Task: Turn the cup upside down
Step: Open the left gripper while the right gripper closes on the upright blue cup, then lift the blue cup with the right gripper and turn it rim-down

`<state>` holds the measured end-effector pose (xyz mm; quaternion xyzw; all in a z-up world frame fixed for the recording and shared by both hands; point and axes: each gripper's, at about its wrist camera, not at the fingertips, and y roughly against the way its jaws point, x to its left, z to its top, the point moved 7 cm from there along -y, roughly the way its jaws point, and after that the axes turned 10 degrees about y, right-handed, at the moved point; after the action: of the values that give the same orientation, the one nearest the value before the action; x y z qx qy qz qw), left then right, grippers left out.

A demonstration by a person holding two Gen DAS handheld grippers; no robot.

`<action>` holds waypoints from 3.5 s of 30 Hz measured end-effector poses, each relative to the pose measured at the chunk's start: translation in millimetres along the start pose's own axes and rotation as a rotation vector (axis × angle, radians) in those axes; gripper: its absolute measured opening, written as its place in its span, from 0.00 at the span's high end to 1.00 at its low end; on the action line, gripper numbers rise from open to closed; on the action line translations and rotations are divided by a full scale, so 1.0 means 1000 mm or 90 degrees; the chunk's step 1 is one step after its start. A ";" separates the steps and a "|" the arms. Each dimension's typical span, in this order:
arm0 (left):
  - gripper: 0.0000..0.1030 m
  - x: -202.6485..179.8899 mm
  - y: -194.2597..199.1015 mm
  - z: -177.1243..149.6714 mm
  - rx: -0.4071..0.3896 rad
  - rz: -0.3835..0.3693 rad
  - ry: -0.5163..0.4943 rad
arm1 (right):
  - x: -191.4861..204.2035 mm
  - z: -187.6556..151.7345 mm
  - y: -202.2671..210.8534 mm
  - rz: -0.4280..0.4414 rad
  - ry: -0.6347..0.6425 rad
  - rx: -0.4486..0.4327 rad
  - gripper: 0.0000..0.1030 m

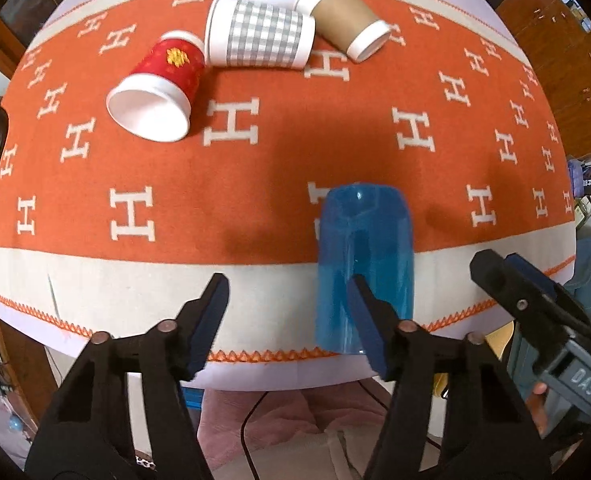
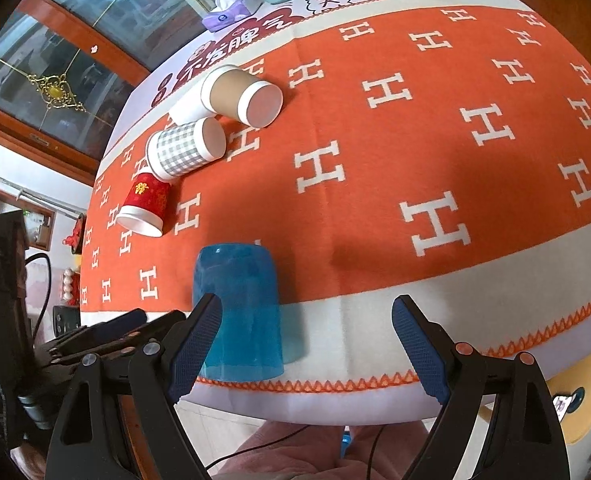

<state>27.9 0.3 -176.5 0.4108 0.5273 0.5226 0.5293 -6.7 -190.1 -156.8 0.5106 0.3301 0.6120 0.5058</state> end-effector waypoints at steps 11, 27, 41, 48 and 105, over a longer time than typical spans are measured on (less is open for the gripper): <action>0.47 0.005 -0.011 -0.004 0.003 0.011 0.000 | 0.001 -0.006 0.000 -0.001 0.007 0.002 0.14; 0.47 0.017 -0.007 -0.001 -0.002 0.009 0.009 | 0.007 -0.002 -0.004 0.023 0.025 0.020 0.14; 0.42 0.046 0.001 0.006 -0.048 -0.029 0.012 | 0.036 0.000 -0.043 0.122 0.052 0.117 0.14; 0.42 0.064 -0.012 0.005 -0.048 -0.054 0.047 | 0.057 0.005 -0.076 0.169 0.078 0.179 0.14; 0.42 0.068 -0.001 0.036 -0.238 -0.068 0.070 | 0.086 0.002 -0.067 0.014 0.367 -0.249 0.33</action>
<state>56.9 71.9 -182.7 0.2478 0.4704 0.6042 0.5936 16.8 -90.2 -192.6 0.2136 0.3307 0.7880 0.4734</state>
